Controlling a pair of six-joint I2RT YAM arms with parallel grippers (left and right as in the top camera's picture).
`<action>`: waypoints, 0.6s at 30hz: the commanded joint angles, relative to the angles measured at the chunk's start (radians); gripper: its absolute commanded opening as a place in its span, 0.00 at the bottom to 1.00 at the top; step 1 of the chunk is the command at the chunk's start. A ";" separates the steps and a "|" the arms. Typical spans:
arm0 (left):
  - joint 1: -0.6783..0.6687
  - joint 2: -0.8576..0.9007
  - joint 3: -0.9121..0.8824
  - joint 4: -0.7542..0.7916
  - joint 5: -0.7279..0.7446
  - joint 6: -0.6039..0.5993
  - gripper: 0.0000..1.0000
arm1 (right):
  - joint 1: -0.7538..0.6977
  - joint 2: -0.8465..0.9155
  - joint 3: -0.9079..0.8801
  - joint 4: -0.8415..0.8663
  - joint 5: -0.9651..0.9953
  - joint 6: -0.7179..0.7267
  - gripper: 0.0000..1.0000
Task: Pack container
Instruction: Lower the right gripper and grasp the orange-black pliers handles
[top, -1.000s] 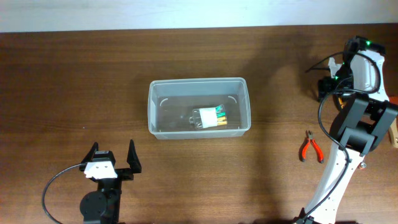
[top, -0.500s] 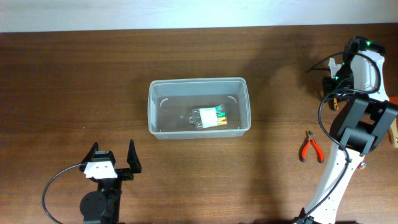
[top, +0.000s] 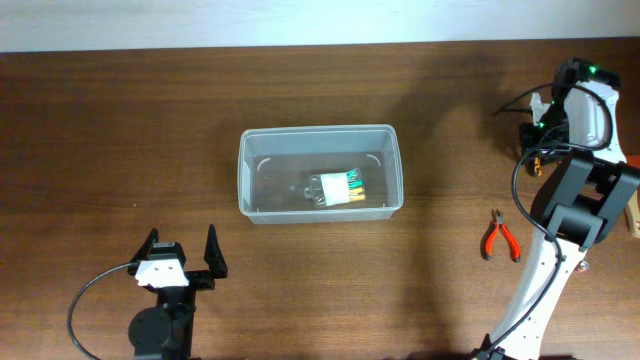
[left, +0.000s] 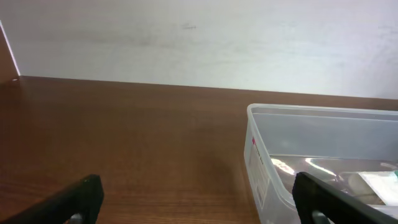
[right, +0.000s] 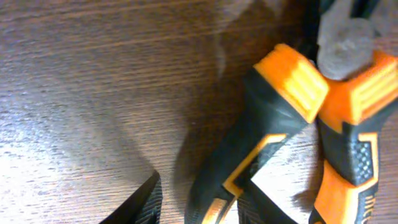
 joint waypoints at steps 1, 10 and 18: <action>-0.004 -0.006 -0.003 -0.005 0.000 -0.002 0.99 | -0.014 0.027 -0.013 0.006 0.000 0.061 0.40; -0.004 -0.006 -0.003 -0.005 0.000 -0.002 0.99 | -0.014 0.027 -0.013 0.039 -0.003 0.150 0.40; -0.004 -0.006 -0.003 -0.005 0.000 -0.002 0.99 | -0.015 0.027 -0.013 0.040 -0.003 0.188 0.35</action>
